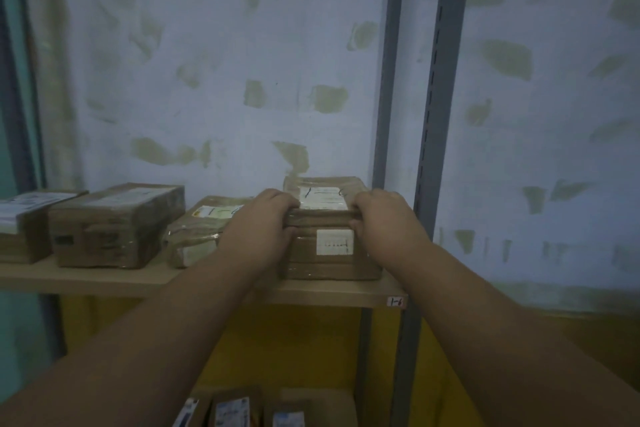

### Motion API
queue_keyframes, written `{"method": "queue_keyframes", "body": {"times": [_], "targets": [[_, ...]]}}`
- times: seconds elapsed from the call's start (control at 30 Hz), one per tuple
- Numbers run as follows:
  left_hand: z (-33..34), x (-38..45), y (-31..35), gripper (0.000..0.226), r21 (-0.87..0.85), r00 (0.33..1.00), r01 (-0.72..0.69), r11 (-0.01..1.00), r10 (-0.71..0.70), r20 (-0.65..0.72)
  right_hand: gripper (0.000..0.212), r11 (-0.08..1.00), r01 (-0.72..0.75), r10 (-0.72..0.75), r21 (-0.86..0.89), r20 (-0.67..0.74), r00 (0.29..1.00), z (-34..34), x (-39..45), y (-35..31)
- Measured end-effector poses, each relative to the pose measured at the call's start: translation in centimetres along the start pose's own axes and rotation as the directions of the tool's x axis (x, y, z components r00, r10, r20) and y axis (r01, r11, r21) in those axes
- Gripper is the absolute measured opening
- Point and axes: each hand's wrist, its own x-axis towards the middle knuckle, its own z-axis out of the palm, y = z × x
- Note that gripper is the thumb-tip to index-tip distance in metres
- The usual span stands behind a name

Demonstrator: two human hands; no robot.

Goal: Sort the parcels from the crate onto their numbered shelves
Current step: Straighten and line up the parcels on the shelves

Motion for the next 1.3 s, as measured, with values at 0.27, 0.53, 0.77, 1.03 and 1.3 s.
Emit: {"method": "queue_keyframes", "body": {"times": [0.27, 0.53, 0.77, 1.03, 1.3], "targets": [[-1.9, -5.4, -0.2, 0.054, -0.024, 0.999, 0.007, 1.000, -0.007, -0.031, 0.040, 0.994, 0.059, -0.043, 0.089, -0.172, 0.984, -1.6, -3.8, -4.1], [-7.2, -18.9, -10.9, 0.043, 0.115, 0.996, 0.078, 0.990, -0.081, 0.028, 0.041, 0.931, 0.235, -0.185, 0.280, -0.194, 0.964, -1.5, -9.6, -19.4], [-14.5, -31.5, -24.2, 0.043, 0.234, 0.971, 0.195, 0.952, -0.222, 0.093, 0.042, 0.845, 0.324, -0.288, 0.426, -0.148, 0.946, 3.5, -13.5, -36.2], [-16.4, -39.1, -33.7, 0.039, 0.275, 0.859, 0.357, 0.893, -0.430, 0.279, 0.043, 0.825, 0.274, -0.334, 0.494, 0.036, 0.942, 11.2, -15.1, -46.3], [-7.3, -39.1, -40.4, 0.042, 0.232, 0.746, 0.461, 0.857, -0.516, 0.422, 0.042, 0.844, 0.172, -0.321, 0.508, 0.222, 0.921, 23.1, -12.8, -45.1]]}}
